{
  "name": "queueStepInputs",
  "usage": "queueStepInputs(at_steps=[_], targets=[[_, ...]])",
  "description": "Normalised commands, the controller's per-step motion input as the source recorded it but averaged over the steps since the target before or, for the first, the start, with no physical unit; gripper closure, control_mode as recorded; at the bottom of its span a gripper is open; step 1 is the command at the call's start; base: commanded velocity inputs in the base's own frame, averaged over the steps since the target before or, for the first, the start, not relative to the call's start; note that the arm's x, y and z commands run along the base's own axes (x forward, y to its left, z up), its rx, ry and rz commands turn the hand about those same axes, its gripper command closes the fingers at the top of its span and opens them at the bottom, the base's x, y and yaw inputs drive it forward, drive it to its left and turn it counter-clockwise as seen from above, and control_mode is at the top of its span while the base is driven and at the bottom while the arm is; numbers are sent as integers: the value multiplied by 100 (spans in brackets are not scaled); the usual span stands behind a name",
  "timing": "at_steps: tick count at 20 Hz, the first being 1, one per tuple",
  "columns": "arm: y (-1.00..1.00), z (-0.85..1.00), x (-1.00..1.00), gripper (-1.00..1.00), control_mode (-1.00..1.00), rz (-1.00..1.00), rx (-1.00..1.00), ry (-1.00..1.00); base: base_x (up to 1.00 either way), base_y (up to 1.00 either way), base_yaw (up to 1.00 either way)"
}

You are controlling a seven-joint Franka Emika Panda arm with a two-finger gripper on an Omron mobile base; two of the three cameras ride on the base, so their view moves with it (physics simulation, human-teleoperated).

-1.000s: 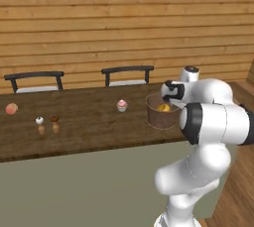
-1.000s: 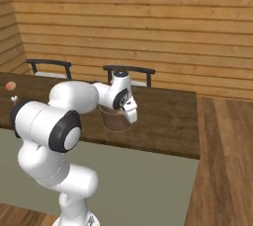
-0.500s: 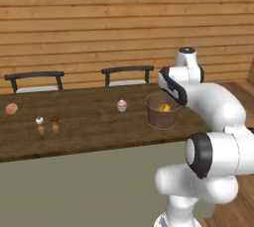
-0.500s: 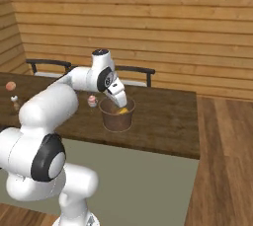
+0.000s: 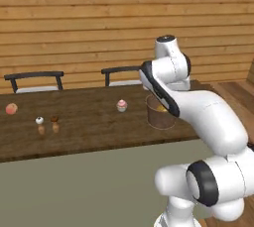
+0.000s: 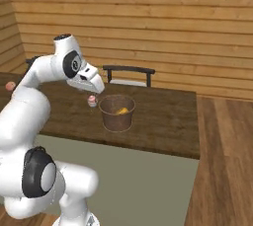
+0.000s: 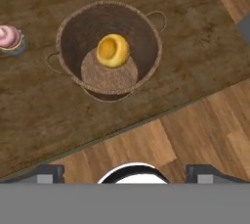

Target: Open the cabinet, pick up the bread from the cabinet and place it in the basket. Then move the basket to the dining counter.

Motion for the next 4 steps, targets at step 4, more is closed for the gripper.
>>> queueStepInputs(at_steps=[4], targets=[[37, -13, -58, -100, -100, 31, -2, 1, 0, 0, 0]])
